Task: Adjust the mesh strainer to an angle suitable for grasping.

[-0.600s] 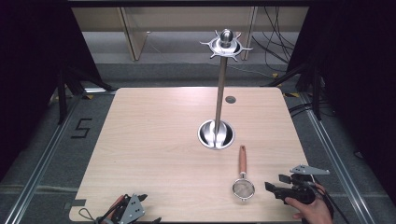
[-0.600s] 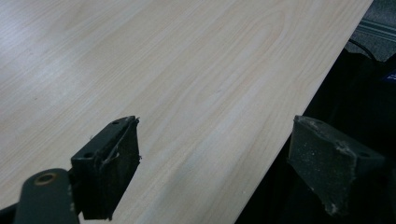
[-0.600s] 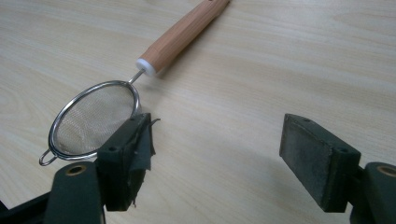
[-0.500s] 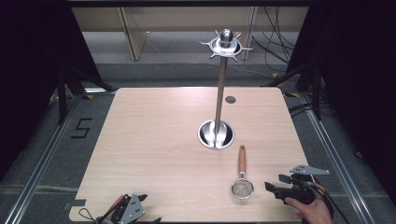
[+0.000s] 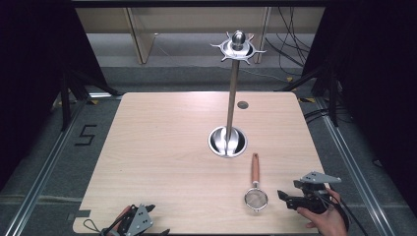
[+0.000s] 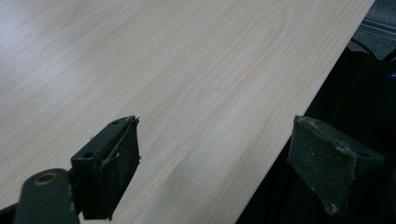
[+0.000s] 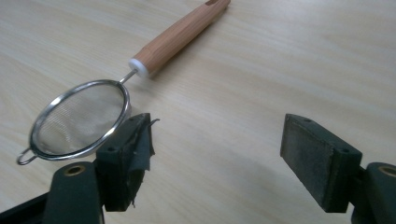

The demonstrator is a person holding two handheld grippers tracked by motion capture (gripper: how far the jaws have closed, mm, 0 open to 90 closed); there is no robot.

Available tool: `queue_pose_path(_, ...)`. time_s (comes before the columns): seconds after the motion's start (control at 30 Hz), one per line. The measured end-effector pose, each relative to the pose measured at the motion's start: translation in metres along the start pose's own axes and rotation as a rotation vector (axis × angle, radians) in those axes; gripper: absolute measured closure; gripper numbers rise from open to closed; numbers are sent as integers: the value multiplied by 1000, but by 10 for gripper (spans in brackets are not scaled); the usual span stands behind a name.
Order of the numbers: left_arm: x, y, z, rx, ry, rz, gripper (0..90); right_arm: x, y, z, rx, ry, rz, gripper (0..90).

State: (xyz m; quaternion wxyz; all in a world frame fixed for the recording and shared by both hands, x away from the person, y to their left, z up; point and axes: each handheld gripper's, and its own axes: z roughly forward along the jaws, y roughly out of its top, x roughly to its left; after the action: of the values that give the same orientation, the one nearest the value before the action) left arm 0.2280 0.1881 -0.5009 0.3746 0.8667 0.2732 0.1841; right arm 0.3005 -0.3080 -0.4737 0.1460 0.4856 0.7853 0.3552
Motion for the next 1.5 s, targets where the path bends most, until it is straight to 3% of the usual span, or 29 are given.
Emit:
queue_pose_path(0.03, -1, 0, 0, 5, 1, -10, 157, 0, 0, 0, 0, 0, 0, 248)
queue_pose_path(0.07, 0, 0, 0, 15, 2, -4, 157, 1, 6, 0, -24, 15, -35, 243)
queue_pose_path(0.1, -1, 0, 0, 0, -6, -20, 156, 5, 9, 0, -14, 13, -16, 241)
queue_pose_path(0.13, -1, 0, 0, 2, -1, -13, 157, 5, 13, 2, -18, -1, -60, 241)
queue_pose_path(0.17, -1, 0, 0, 2, -1, -13, 157, 5, 13, 2, -18, -1, -60, 241)
queue_pose_path(0.23, 0, 0, 0, 6, -2, -10, 157, 15, 24, 10, -3, -19, -83, 261)
queue_pose_path(0.47, -1, 0, 0, 1, -5, -15, 156, 27, 49, 34, 69, -16, -146, 307)
queue_pose_path(0.5, -1, 0, 0, 1, -6, -19, 157, 31, 56, 42, 82, 2, -144, 311)
queue_pose_path(0.53, 0, 0, 0, 1, -4, -14, 157, 34, 59, 45, 83, 14, -108, 320)
queue_pose_path(0.57, 0, 0, -2, 25, -4, -2, 156, 35, 62, 48, 97, 22, -97, 324)
queue_pose_path(0.6, 0, 0, -2, 25, -4, -2, 156, 35, 63, 54, 66, 17, -122, 324)
queue_pose_path(0.67, 1, 0, -2, 22, 5, 4, 156, 36, 65, 57, 94, 19, -132, 325)
queue_pose_path(0.7, 0, 0, -2, 21, 6, 3, 157, 43, 66, 62, 140, 25, -60, 327)
queue_pose_path(0.83, -1, 0, -2, 16, -5, -5, 156, 42, 69, 69, 172, 12, -64, 330)
queue_pose_path(0.9, 1, 1, -2, 26, 10, 14, 156, 41, 70, 75, 187, 0, -85, 335)
queue_pose_path(0.93, 0, 0, -2, 20, -7, 1, 156, 39, 69, 83, 185, -7, -113, 349)
queue_pose_path(0.97, 0, 0, -2, 20, -7, 1, 156, 40, 70, 82, 218, -6, -87, 355)
queue_pose_path(1.03, 0, 0, -2, 24, 6, 5, 157, 40, 70, 84, 238, 2, -95, 369)
queue_pose_path(1.07, 0, 0, -2, 18, 5, 4, 157, 40, 70, 86, 246, 3, -94, 388)
queue_pose_path(1.1, -1, 0, -1, 19, 1, -2, 157, 41, 70, 89, 261, 7, -121, 429)
queue_pose_path(1.2, 0, 0, -2, 23, 11, 11, 157, 42, 71, 89, 283, 10, -120, 448)
queue_pose_path(1.23, 0, 0, -2, 24, 2, 3, 157, 41, 73, 87, 287, 14, -127, 529)
queue_pose_path(1.3, -1, 0, -2, 22, 1, -1, 157, 40, 73, 87, 290, 25, -132, 558)
queue_pose_path(1.37, -1, 0, -2, 17, -3, -4, 157, 39, 75, 87, 322, 35, -181, 593)
queue_pose_path(1.4, -1, 0, -2, 17, -3, -4, 157, 40, 76, 86, 346, 22, -167, 594)
queue_pose_path(1.47, 1, 0, -2, 28, 6, 13, 157, 36, 78, 88, 332, 32, -229, 605)
queue_pose_path(1.5, 1, 0, -2, 28, 6, 13, 157, 35, 79, 87, 342, 33, -238, 617)
